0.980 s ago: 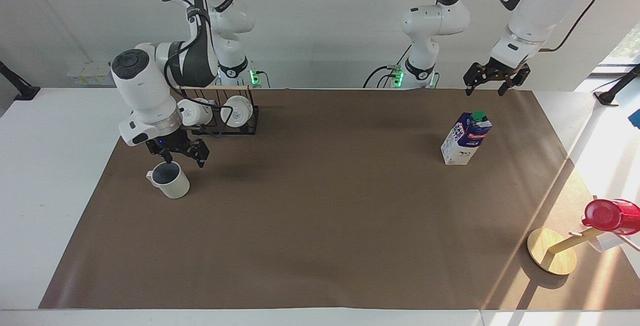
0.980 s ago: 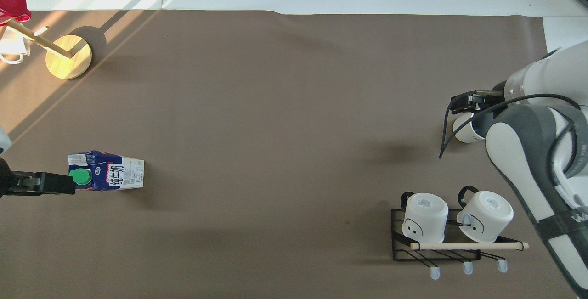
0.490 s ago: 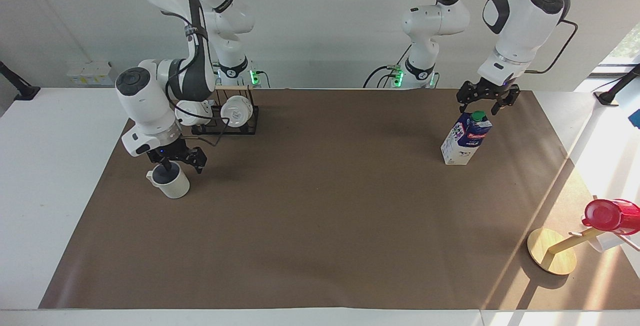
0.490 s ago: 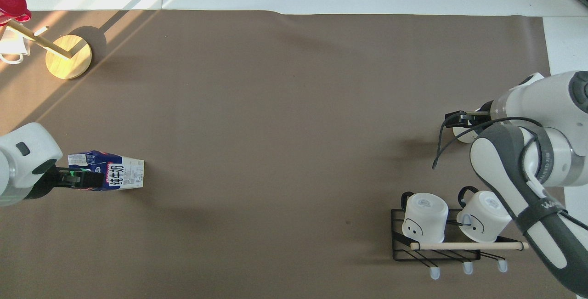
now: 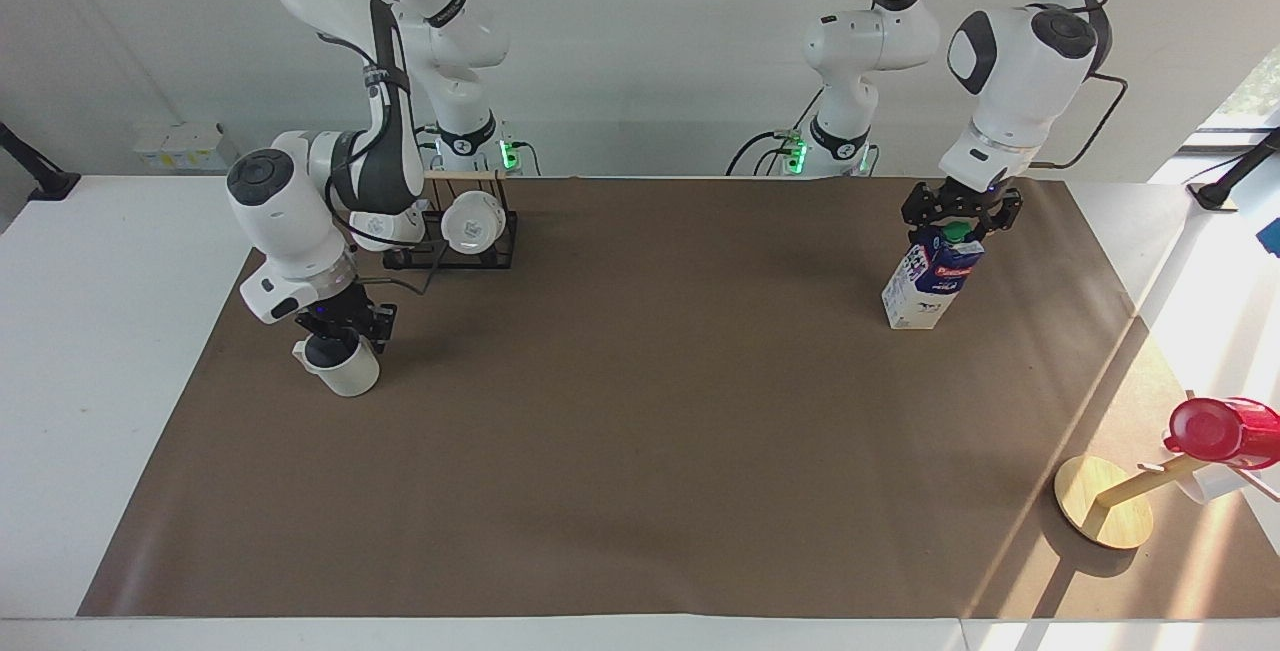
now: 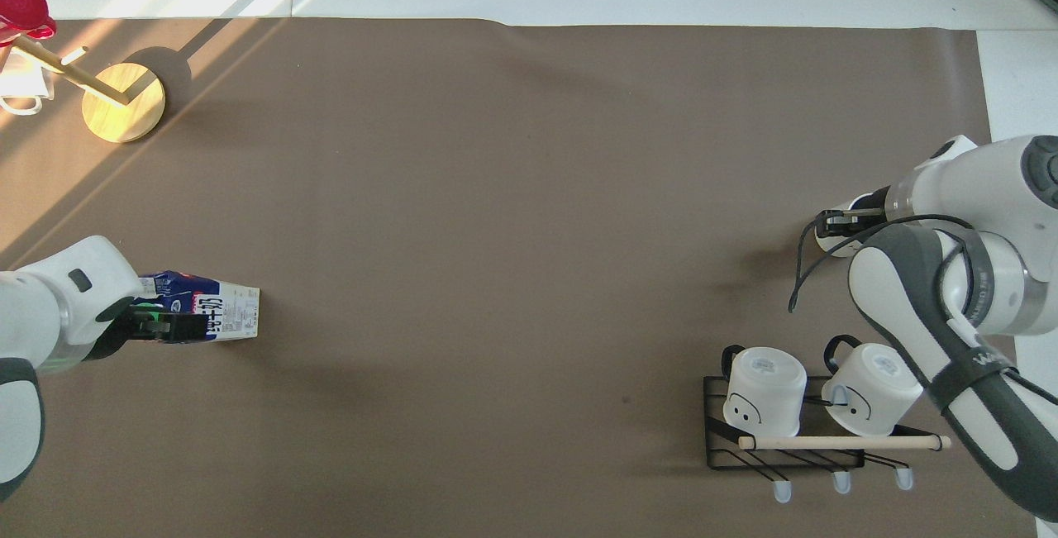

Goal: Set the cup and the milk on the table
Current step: 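Grasp the milk carton with the left gripper while the right gripper reaches the mug, then grasp the white mug with the right gripper while the left gripper lifts the carton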

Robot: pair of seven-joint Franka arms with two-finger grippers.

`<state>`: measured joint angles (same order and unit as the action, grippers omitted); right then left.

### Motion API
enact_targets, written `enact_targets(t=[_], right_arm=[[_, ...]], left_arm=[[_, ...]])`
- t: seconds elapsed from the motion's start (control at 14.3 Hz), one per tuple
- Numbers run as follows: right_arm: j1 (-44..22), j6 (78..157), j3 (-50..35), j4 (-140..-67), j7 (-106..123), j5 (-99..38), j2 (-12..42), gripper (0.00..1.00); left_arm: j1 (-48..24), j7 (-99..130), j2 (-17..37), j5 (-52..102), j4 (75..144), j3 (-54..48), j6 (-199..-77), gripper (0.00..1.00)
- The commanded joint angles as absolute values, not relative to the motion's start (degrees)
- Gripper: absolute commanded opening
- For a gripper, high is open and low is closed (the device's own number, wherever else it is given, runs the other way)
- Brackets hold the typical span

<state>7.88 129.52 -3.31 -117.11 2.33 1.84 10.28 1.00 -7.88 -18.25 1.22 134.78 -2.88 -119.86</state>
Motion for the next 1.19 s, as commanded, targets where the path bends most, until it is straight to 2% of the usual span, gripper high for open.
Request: enact_targets(t=[0.0, 0.21, 0.28, 0.35, 0.77, 0.91, 1.12], right_arm=[[7.4, 128.5, -3.8, -116.5, 0.1, 1.3, 9.4, 0.00], [2.7, 121.8, -4.3, -111.2, -2.1, 1.4, 9.2, 0.00], [0.4, 120.9, -4.3, -109.8, -4.8, 1.4, 9.5, 0.00], [-1.7, 120.9, -4.4, -109.3, -7.8, 1.8, 9.6, 0.00], [-17.2, 120.8, -4.4, -105.0, -23.5, 1.2, 11.2, 0.00], [-22.1, 120.5, -4.4, -101.9, -30.8, 1.8, 13.6, 0.00], [-27.8, 119.6, -4.4, -99.4, -37.2, 1.8, 15.7, 0.00]], left_arm=[[1.1, -8.7, -19.2, 1.1, 135.9, -3.0, -121.6, 0.85], [1.6, -8.8, -17.4, 1.1, 134.1, -3.0, -121.6, 0.59], [1.8, -8.9, -16.5, 1.1, 132.9, -3.0, -121.4, 0.46], [1.7, -9.1, -15.6, 1.1, 131.8, -3.0, -121.3, 0.39], [0.9, -7.2, -10.2, 1.2, 120.0, -3.1, -116.7, 0.36], [0.5, -2.2, -10.1, 1.2, 118.8, -3.8, -114.4, 0.36], [-3.9, 6.8, -10.5, 1.2, 116.8, -3.8, -110.7, 0.36]])
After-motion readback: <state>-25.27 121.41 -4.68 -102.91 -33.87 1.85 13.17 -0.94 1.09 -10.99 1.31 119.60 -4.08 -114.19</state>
